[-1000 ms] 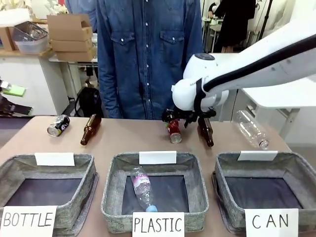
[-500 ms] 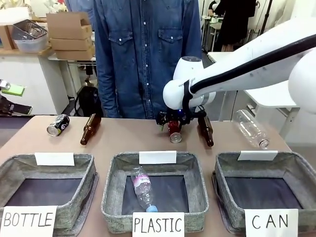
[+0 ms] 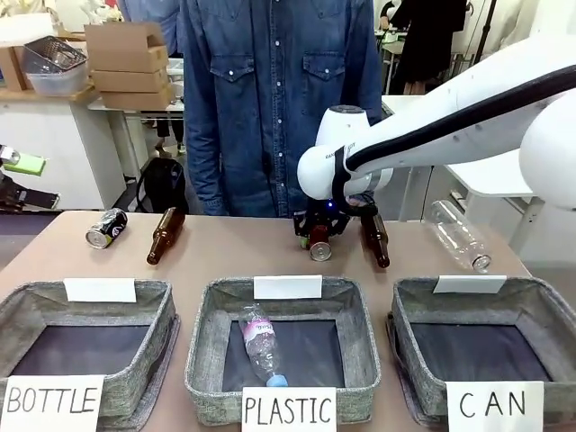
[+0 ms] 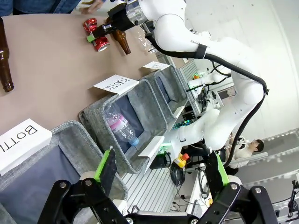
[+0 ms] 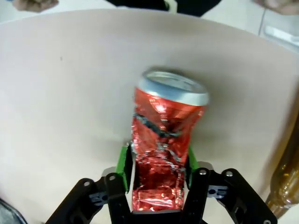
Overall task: Sort the can waste into the basket.
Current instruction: Pick up the can waste from the table and place it in the right Fabric basket.
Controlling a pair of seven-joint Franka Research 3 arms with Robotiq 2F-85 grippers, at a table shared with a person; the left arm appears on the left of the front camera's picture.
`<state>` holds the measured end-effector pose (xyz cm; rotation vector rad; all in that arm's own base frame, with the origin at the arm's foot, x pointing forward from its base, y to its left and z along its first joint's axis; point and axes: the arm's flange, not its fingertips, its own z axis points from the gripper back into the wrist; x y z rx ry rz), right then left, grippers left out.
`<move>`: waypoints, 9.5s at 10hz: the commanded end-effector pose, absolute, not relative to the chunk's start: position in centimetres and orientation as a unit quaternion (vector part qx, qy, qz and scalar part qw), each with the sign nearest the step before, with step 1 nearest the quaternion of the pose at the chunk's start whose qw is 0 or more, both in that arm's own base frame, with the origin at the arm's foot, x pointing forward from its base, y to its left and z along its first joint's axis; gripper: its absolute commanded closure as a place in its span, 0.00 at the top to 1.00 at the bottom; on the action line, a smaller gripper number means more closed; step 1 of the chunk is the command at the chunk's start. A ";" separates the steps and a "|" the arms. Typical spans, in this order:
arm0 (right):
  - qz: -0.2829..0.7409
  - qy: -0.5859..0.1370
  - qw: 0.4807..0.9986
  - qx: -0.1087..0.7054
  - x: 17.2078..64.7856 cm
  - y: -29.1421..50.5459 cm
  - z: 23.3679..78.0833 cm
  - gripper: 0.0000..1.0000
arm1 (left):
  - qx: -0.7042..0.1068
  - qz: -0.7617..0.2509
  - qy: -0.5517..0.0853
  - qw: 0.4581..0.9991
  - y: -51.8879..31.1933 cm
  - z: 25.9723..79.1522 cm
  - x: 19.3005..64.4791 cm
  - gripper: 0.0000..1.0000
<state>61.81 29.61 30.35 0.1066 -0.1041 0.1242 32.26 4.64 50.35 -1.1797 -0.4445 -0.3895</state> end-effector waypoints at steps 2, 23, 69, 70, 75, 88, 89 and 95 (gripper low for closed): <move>0.048 -0.054 0.997 0.033 62.2 30.2 30.5 0.00 | -0.554 -0.188 -0.216 0.781 4.5 50.5 32.3 1.00; 0.268 -0.015 0.946 0.180 24.6 9.9 54.8 0.00 | -0.554 -0.188 -0.216 0.781 4.5 50.5 32.3 1.00; 0.033 0.074 0.836 0.543 31.8 -2.6 54.5 1.00 | 0.185 -0.387 -0.196 0.882 5.4 46.8 39.3 1.00; 0.033 0.074 0.836 0.543 31.8 -2.6 54.5 1.00 | 0.210 -0.401 -0.199 0.869 5.9 46.5 40.2 1.00; 0.033 0.074 0.836 0.543 31.8 -2.6 54.5 1.00 | -0.092 -0.387 -0.192 0.897 5.7 46.9 40.8 1.00; 0.033 0.074 0.836 0.543 31.8 -2.6 54.5 1.00 | -0.123 -0.303 -0.160 0.931 6.3 38.6 58.1 1.00; 0.033 0.074 0.836 0.543 31.8 -2.6 54.5 1.00 | -0.121 -0.293 -0.161 0.935 6.5 38.1 58.5 1.00; 0.033 0.074 0.836 0.543 31.8 -2.6 54.5 1.00 | -0.213 -0.333 -0.134 0.909 19.4 49.8 45.2 1.00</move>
